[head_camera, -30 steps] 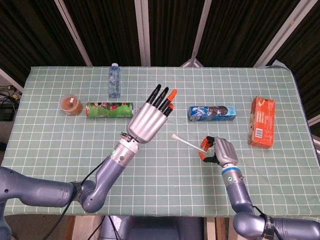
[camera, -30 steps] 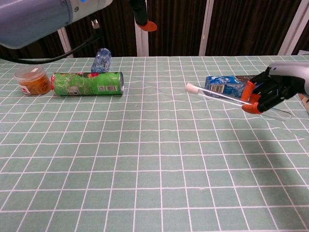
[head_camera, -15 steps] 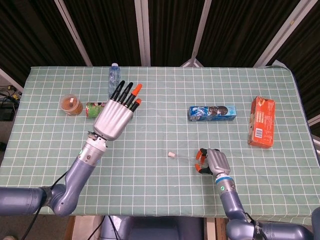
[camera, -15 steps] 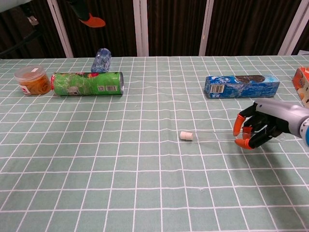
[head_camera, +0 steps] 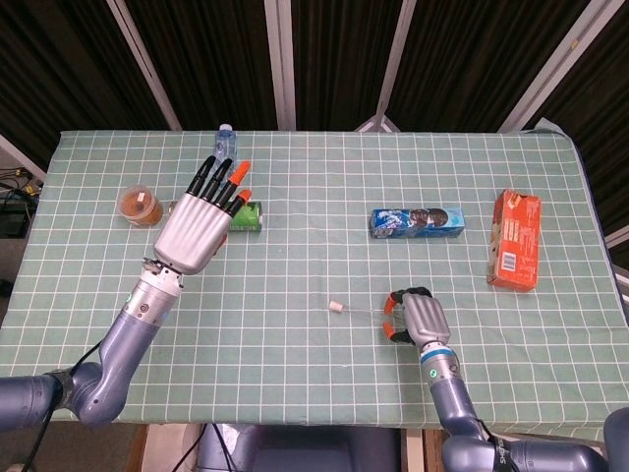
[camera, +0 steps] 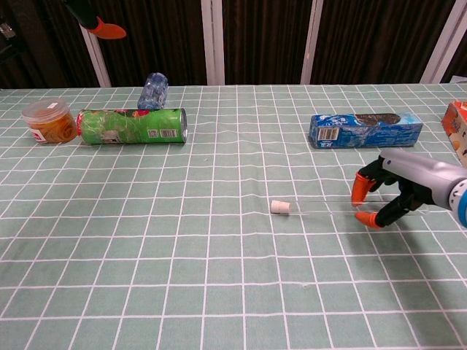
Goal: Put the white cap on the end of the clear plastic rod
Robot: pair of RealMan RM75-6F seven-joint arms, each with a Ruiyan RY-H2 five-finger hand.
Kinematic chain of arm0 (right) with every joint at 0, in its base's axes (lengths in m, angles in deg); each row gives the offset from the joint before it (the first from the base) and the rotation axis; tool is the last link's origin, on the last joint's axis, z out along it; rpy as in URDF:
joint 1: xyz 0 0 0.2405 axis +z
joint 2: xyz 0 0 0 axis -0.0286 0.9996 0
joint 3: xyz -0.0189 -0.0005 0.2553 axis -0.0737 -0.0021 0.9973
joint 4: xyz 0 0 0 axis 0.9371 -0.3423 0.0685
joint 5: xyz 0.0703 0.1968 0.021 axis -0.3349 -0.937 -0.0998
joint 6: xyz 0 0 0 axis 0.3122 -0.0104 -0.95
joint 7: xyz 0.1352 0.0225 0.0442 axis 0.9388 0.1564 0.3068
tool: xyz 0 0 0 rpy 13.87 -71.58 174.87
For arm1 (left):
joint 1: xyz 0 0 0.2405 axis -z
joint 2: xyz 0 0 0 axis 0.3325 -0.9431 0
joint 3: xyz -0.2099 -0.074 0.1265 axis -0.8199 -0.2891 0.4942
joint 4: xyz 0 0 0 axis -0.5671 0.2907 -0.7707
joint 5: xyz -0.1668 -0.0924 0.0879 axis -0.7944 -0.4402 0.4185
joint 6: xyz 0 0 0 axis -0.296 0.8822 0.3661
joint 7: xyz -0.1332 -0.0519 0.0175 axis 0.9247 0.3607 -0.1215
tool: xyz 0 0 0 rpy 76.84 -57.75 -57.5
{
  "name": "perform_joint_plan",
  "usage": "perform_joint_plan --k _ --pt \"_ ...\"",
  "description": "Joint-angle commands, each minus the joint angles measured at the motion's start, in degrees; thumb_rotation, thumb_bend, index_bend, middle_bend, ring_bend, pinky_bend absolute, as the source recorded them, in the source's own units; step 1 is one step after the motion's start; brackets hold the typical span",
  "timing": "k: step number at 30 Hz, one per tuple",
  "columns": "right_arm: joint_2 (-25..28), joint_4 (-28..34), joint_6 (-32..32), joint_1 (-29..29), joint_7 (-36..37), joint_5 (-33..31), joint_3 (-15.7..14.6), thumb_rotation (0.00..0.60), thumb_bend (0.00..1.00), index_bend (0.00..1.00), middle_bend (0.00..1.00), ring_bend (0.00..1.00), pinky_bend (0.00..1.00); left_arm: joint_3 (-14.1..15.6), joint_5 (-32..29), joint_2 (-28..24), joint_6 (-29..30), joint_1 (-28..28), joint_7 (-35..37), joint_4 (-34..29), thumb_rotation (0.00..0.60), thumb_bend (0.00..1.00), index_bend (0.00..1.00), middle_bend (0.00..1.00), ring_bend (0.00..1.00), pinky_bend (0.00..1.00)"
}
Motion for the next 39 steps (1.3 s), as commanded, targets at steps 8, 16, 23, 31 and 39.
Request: perform_joint_plan --k 8,16,23,31,39 --pt "2.5 2.4 -1.3 -0.9 -2.5 2.7 -0.5 0.600 0.53 0.01 0.10 0.02 0.01 0.0 0.5 -1.2 2.6 -4.7 4.3 -2.1 0.600 0.32 0.22 0.00 0.00 0.00" --pt "10.4 4.1 -5.9 -5.8 -0.2 14.0 -5.0 0.600 0.41 0.00 0.08 0.01 0.00 7.6 9.6 -4.7 11.8 -17.6 15.0 -9.6 0.600 0.32 0.18 0.00 0.00 0.00" --pt "16.5 3.3 -9.6 -11.7 7.2 24.1 -9.0 0.600 0.27 0.00 0.01 0.00 0.00 14.8 18.4 -6.1 16.7 -27.0 21.5 -9.3 0.600 0.21 0.10 0.00 0.00 0.00" --pt "23.0 2.8 -14.6 -18.8 14.9 33.1 -13.3 0.600 0.25 0.00 0.00 0.00 0.00 21.4 26.5 -6.6 22.4 -37.3 29.0 -2.1 0.600 0.20 0.03 0.00 0.00 0.00" --pt "24.7 -3.7 -20.5 -24.5 17.9 41.4 -15.4 0.600 0.25 0.00 0.00 0.00 0.00 23.0 29.1 -5.0 27.1 -45.5 38.5 8.3 0.600 0.20 0.00 0.00 0.00 0.00"
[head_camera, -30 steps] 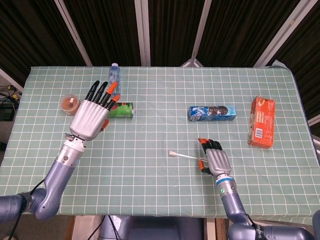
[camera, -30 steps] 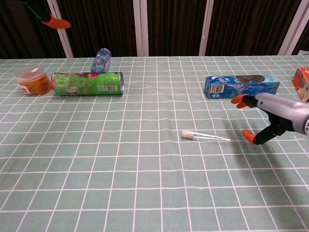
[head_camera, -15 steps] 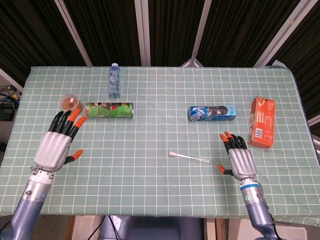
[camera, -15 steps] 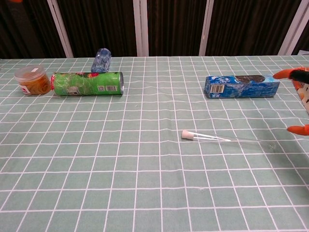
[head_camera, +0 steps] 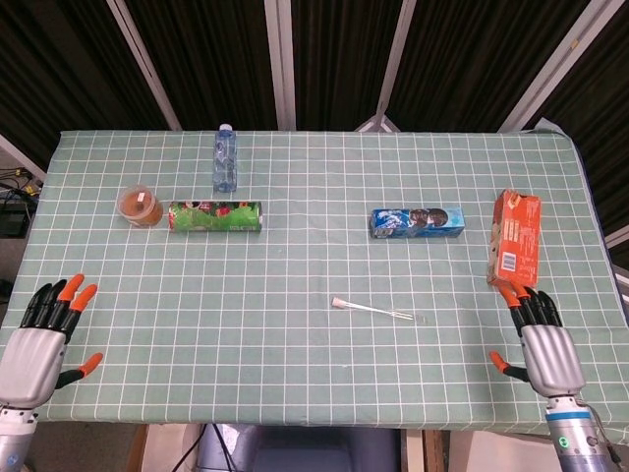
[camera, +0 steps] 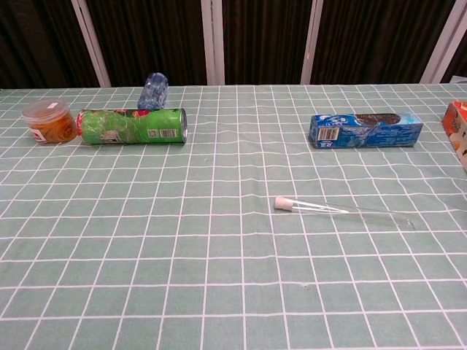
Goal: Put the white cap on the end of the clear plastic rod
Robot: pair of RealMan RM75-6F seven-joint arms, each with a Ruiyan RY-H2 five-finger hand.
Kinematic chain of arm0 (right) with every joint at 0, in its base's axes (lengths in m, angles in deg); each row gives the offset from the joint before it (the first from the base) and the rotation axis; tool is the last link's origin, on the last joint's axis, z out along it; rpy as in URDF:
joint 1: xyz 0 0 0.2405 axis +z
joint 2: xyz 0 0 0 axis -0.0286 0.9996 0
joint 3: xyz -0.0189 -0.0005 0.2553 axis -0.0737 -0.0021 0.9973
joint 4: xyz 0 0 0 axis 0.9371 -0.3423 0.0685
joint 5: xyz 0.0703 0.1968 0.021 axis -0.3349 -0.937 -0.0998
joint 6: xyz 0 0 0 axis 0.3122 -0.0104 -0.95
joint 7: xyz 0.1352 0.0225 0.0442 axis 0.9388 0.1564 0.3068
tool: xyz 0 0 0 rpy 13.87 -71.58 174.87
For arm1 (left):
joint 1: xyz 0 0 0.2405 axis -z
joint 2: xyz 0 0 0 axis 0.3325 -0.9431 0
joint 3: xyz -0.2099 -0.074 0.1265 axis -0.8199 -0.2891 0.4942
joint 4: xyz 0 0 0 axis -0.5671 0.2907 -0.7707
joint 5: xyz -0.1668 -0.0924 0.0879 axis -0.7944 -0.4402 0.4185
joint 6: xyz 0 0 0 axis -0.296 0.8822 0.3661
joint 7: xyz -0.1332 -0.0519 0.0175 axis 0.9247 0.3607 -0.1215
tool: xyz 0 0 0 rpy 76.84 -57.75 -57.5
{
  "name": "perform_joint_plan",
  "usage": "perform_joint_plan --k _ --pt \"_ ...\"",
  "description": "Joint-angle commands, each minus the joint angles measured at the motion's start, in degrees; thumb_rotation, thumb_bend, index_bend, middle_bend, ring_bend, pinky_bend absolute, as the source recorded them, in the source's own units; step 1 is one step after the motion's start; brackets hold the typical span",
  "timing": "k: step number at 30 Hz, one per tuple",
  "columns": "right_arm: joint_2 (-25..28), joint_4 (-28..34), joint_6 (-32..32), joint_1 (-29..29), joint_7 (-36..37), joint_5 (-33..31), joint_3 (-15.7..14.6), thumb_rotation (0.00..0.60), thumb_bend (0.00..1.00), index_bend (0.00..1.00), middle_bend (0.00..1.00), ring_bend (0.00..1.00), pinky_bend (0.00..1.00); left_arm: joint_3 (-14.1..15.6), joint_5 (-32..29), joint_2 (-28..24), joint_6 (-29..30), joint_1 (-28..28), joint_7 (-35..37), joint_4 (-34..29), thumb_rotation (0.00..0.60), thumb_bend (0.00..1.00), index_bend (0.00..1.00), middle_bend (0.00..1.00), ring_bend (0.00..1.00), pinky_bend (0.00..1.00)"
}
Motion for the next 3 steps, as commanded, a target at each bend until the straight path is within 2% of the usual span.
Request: perform_joint_plan --k 1,3 --pt "0.2 -4.7 -3.6 -3.2 1.8 3.4 -0.6 0.600 0.25 0.00 0.00 0.00 0.00 0.6 1.1 0.7 2.6 -3.7 4.8 5.8 0.600 0.20 0.00 0.00 0.00 0.00" --pt "-0.1 -5.2 -4.1 -4.1 3.2 3.1 0.0 0.600 0.25 0.00 0.00 0.00 0.00 0.3 0.6 0.6 2.7 -4.7 6.3 7.7 0.600 0.20 0.00 0.00 0.00 0.00"
